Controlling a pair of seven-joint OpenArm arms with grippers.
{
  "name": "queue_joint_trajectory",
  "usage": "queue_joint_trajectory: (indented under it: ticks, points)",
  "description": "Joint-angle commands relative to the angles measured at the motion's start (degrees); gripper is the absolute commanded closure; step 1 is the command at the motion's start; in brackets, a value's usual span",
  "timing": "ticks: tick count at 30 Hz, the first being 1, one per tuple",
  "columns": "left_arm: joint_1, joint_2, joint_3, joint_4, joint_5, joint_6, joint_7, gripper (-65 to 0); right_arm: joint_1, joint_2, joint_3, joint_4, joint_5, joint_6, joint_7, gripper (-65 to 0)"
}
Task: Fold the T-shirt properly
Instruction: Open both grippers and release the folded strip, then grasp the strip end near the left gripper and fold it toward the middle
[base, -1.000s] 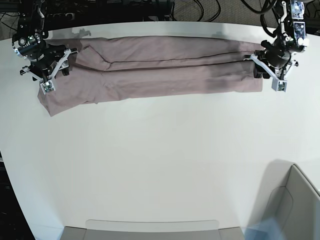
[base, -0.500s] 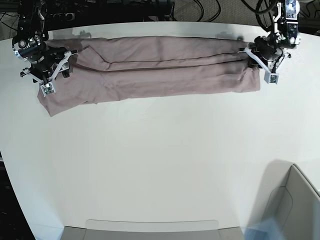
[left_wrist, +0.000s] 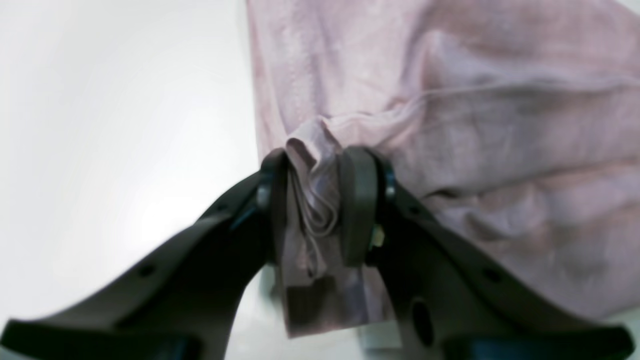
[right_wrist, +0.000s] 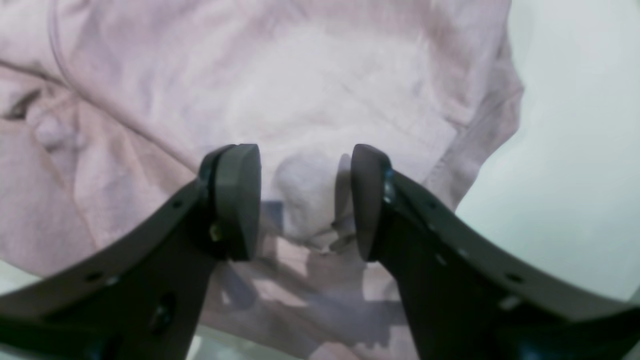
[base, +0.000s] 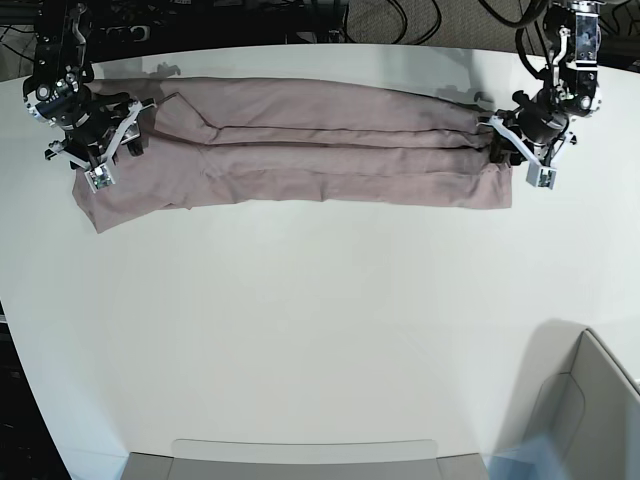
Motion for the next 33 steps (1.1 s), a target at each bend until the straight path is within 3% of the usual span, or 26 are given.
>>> queue_joint_trajectory:
  ticks: [1, 5, 10, 16, 20, 30, 33]
  points:
    - [0.61, 0.6, 0.94, -3.67, 2.11, -1.18, 11.88, -14.9, 0.43, 0.9, 0.47, 0.75, 0.29, 0.31, 0.81, -29.2]
    - [-0.88, 0.6, 0.51, -7.71, 2.11, -2.15, 12.06, 0.0, 0.61, 0.9, 0.56, 0.75, 0.29, 0.23, 0.9, -29.2]
    - [-0.97, 0.95, -6.09, -7.98, 2.11, -2.32, 12.94, 0.0, 1.93, 0.2, 2.23, 0.92, 0.29, 0.23, 0.9, -29.2]
    - [-1.41, 1.04, -19.28, -4.29, 2.11, -2.32, 13.38, 0.0, 4.48, -2.35, 6.36, 0.92, 0.29, 0.23, 0.9, -29.2]
    - [-3.87, 0.86, -24.37, -1.82, 2.11, -2.41, 17.25, 0.0, 5.27, -2.88, 7.24, 0.92, 0.29, 0.23, 0.9, -29.2]
    - [-5.01, 1.39, -25.43, 19.54, 2.11, -2.41, 26.3, 0.0, 5.27, -2.96, 7.24, 0.92, 0.38, 0.23, 0.9, -29.2]
    - [-4.92, 4.2, -25.43, 25.6, 2.11, -2.41, 29.29, 0.0, 5.09, -2.96, 7.24, 0.92, 0.38, 0.23, 0.9, -29.2]
